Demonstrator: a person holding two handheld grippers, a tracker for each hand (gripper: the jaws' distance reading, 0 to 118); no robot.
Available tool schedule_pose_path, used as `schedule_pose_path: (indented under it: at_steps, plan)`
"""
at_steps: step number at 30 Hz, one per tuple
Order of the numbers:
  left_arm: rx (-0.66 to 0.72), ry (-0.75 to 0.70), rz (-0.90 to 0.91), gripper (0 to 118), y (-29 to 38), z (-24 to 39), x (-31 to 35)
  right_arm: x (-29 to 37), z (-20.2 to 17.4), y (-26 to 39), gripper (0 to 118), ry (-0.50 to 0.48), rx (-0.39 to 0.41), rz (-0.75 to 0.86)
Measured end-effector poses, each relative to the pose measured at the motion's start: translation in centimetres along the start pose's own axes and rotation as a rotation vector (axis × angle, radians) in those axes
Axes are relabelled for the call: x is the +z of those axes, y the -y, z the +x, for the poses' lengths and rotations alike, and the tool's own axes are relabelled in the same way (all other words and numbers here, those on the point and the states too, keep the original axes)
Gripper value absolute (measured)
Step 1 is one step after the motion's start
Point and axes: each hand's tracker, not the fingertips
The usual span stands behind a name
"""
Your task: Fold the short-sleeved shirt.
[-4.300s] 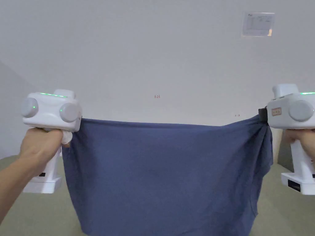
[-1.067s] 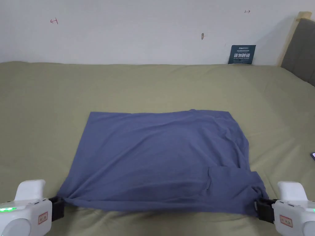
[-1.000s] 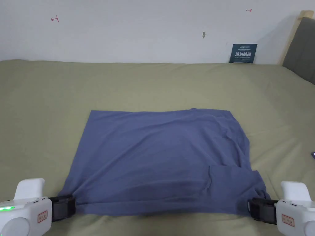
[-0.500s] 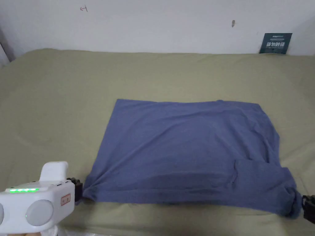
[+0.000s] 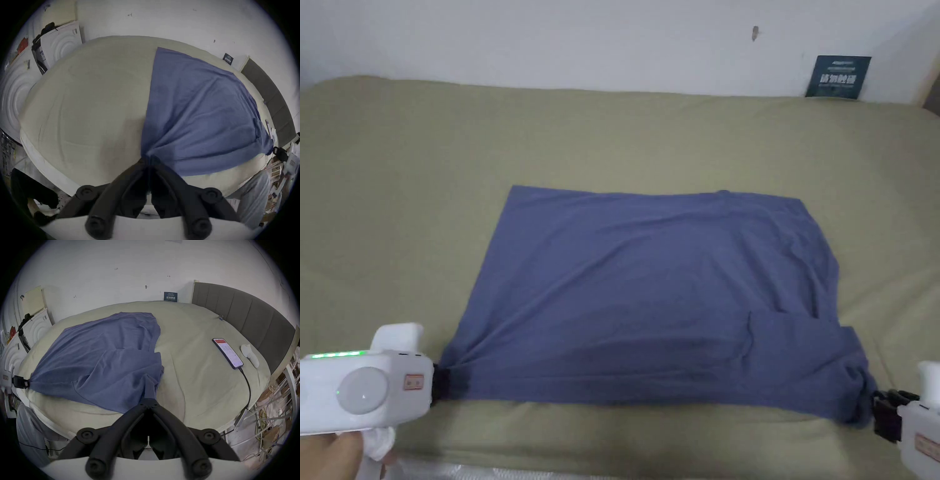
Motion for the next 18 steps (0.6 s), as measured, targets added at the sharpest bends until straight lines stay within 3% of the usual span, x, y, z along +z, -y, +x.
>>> schedule_pose_path:
  at_steps: [2,3,5,6,7,9,10,12,15,18]
  plan:
    - [-0.031,-0.023,0.005,3,0.0,0.7,0.6,0.0,0.2,-0.3,108,-0.014,-0.003,-0.01]
    - [-0.06,-0.03,0.003,3,0.2,1.1,0.7,-0.4,0.1,-0.4,116,-0.02,-0.005,-0.044]
    - [-0.07,-0.045,0.01,3,0.6,1.6,0.8,-1.4,0.0,0.1,98,-0.003,-0.002,-0.045]
    - [-0.07,-0.042,0.012,3,0.3,1.3,1.1,-2.0,-0.2,0.0,84,0.041,0.035,-0.105]
    - [-0.061,-0.045,0.017,3,0.4,1.3,1.1,-2.1,-0.3,-0.1,59,0.029,0.06,-0.112]
    - [-0.05,-0.04,0.018,3,0.3,1.3,1.2,-2.9,-0.1,0.2,15,0.037,0.028,-0.087]
    - [-0.048,-0.039,0.016,3,0.1,1.0,1.3,-3.2,0.2,0.1,3,0.022,0.002,-0.095]
    - [-0.047,-0.041,0.019,3,0.1,1.2,1.5,-2.6,0.8,-0.7,3,-0.038,-0.072,-0.086]
    - [-0.041,-0.033,0.038,3,-1.3,0.7,1.8,-1.8,0.6,-2.1,2,0.0,-0.009,-0.049]
    - [-0.041,-0.028,0.077,3,-3.7,0.8,2.3,-1.5,0.9,-4.6,2,-0.004,-0.02,-0.014]
